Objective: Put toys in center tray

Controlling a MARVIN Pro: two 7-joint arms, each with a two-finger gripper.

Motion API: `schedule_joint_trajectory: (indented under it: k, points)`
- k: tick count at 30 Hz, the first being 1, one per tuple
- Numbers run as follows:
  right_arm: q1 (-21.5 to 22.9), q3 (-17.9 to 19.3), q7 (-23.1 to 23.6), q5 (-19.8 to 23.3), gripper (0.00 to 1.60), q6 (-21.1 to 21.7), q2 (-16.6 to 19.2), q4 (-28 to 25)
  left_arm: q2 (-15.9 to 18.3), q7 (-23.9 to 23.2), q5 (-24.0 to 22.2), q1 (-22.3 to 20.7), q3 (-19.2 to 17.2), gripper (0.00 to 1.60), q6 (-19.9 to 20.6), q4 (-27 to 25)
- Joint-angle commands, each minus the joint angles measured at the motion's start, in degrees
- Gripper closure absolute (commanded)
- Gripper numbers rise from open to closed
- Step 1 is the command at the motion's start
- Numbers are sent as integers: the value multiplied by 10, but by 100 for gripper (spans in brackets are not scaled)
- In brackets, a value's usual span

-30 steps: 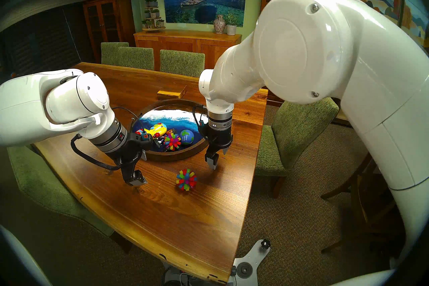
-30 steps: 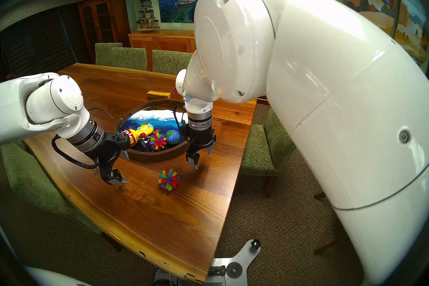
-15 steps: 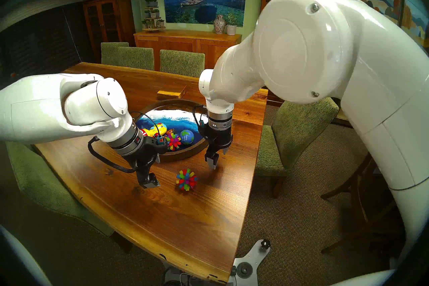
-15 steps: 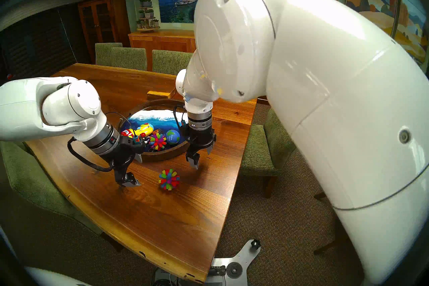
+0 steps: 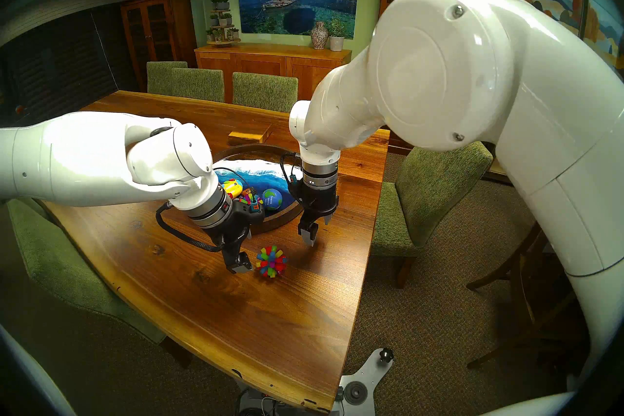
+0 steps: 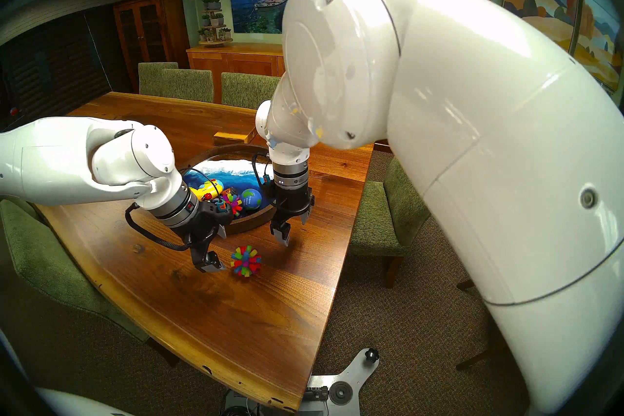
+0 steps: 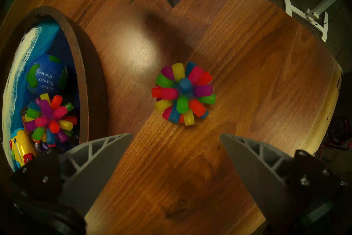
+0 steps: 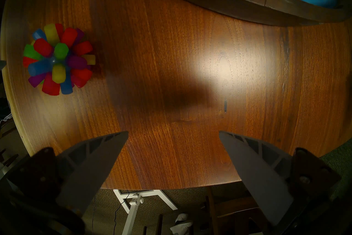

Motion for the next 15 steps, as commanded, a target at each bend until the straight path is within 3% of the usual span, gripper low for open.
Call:
schedule_joint_trajectory:
  k: [1,15]
  points:
    - [19,0,1,1,0,0,2,7,-62,-1,-23,13,-27,0,-6,33]
    - [19,1,1,1,0,0,2,7,-128,16,-37,66,-35,0,-20,105]
